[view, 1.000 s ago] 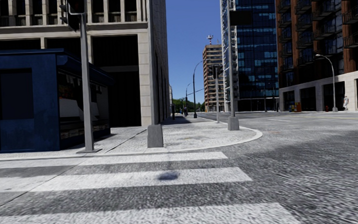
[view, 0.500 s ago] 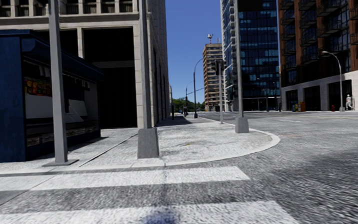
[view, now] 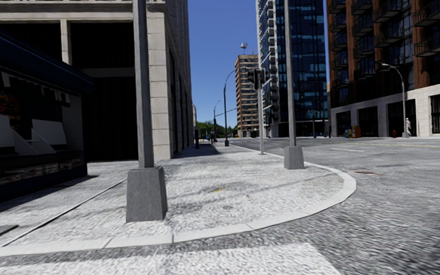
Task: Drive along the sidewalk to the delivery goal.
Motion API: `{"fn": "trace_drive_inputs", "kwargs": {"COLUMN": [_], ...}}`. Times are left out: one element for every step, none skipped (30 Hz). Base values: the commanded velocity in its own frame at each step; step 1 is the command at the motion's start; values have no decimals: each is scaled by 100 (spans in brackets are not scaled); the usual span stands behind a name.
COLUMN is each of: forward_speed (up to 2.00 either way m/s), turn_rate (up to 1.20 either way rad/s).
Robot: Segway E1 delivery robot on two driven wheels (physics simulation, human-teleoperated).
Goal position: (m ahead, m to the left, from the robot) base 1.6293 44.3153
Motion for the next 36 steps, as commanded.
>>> {"fn": "trace_drive_inputs", "kwargs": {"forward_speed": [200,200,200,200,200,200,200,200,200,200,200,200,200,200,200,200,200,200,200,188,188,169,157,145,145,139,136,136,136,136,135,135,135,135,135,135], "turn_rate": [-22,-22,-22,-22,-22,-22,-22,-14,-14,0,0,0,0,0,0,0,0,0,0,0,0,0,0,0,0,0,0,0,0,0,0,0,0,0,0,0]}}
